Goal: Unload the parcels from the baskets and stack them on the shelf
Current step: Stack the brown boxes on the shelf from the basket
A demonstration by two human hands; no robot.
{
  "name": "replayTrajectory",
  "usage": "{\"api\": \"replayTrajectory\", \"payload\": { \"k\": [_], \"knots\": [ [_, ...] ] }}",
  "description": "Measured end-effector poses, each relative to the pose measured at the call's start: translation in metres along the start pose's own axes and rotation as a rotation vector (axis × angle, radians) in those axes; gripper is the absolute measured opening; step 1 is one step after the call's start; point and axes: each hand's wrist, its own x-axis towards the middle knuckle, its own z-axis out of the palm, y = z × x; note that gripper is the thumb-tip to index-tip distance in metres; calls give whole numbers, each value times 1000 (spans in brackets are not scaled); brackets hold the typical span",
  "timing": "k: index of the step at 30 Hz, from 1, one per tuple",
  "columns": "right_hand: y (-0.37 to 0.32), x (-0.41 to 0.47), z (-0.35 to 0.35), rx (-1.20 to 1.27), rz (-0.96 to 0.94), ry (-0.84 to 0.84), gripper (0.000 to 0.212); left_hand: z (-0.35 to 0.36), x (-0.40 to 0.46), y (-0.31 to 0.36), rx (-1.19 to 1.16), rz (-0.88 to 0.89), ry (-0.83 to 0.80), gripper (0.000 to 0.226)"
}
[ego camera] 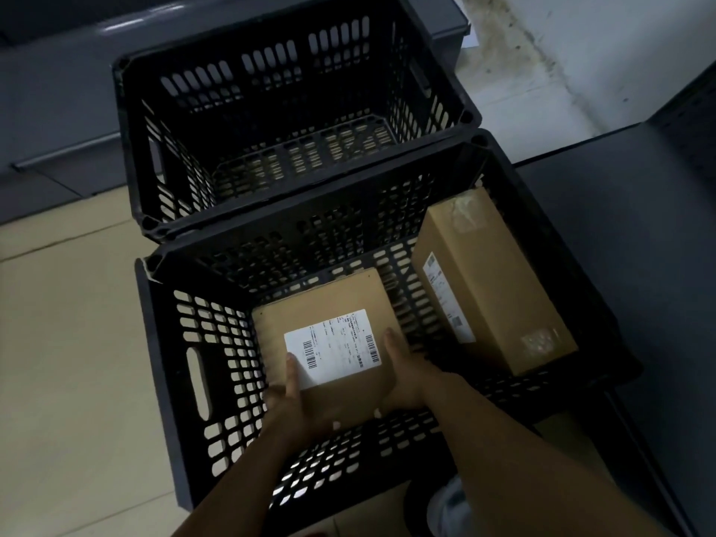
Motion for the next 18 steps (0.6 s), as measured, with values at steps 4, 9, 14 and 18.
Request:
{"api": "replayTrajectory", "payload": {
  "k": [4, 9, 14, 18],
  "knots": [
    [-1, -12, -6, 90, 29, -31, 136, -12, -2, 11, 82, -11, 11, 145],
    [-5, -19, -6, 126, -44, 56, 142, -37, -13, 22, 130, 27, 38, 146],
    [-8, -53, -18, 125, -84, 183, 138, -59, -38, 40, 111, 134, 55, 151],
    [-16, -88, -27, 51, -140, 304, 129, -81, -63, 50, 94, 240, 104, 144]
  ]
}}
